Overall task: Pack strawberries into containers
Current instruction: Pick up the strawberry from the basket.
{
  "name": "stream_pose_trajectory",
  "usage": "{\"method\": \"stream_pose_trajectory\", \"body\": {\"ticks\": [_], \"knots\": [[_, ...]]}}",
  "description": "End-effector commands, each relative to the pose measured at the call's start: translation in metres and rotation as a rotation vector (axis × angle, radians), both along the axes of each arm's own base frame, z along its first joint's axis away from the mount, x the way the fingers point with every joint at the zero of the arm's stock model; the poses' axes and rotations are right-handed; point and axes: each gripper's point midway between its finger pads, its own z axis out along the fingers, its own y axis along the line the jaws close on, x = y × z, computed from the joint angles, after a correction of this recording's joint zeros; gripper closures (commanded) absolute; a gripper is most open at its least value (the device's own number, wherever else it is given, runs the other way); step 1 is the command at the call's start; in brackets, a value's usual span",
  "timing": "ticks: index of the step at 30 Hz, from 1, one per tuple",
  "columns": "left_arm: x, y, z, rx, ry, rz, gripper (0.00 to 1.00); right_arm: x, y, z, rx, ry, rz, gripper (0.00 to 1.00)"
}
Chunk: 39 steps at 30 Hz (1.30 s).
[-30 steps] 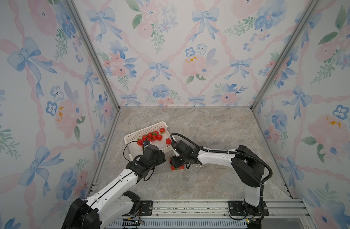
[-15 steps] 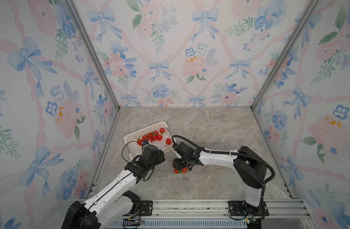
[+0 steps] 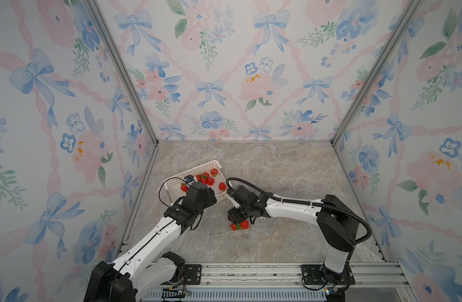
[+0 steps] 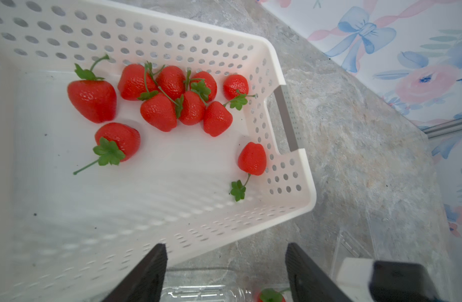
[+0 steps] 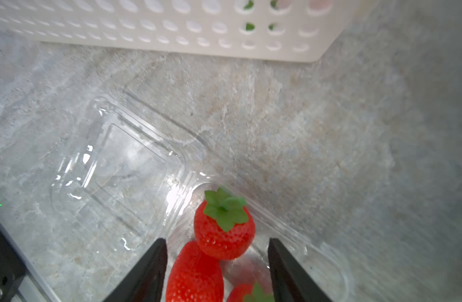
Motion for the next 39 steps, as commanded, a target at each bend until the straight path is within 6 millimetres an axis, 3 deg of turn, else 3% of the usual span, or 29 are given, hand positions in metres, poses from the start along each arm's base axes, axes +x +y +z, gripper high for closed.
{"method": "stream_pose_trajectory", "body": {"ticks": [1,4,9,15,21,39], "knots": [[0.013,0.027,0.001,0.047,0.009,0.048,0.26,0.005,-0.002,0.023,-0.004,-0.047,0.006,0.36],[0.027,0.051,0.006,0.082,0.012,0.099,0.25,0.013,-0.003,0.034,0.007,-0.074,-0.009,0.36],[0.043,0.077,-0.019,0.138,0.108,0.147,0.26,0.040,-0.008,0.050,0.051,-0.106,-0.059,0.36],[0.060,0.079,-0.049,0.177,0.210,0.142,0.30,0.071,-0.017,0.063,0.093,-0.117,-0.120,0.39],[0.064,0.085,-0.063,0.202,0.251,0.151,0.35,0.086,-0.030,0.065,0.115,-0.106,-0.167,0.41],[0.067,0.092,-0.092,0.219,0.316,0.149,0.36,0.096,-0.037,0.064,0.128,-0.093,-0.196,0.43]]}}
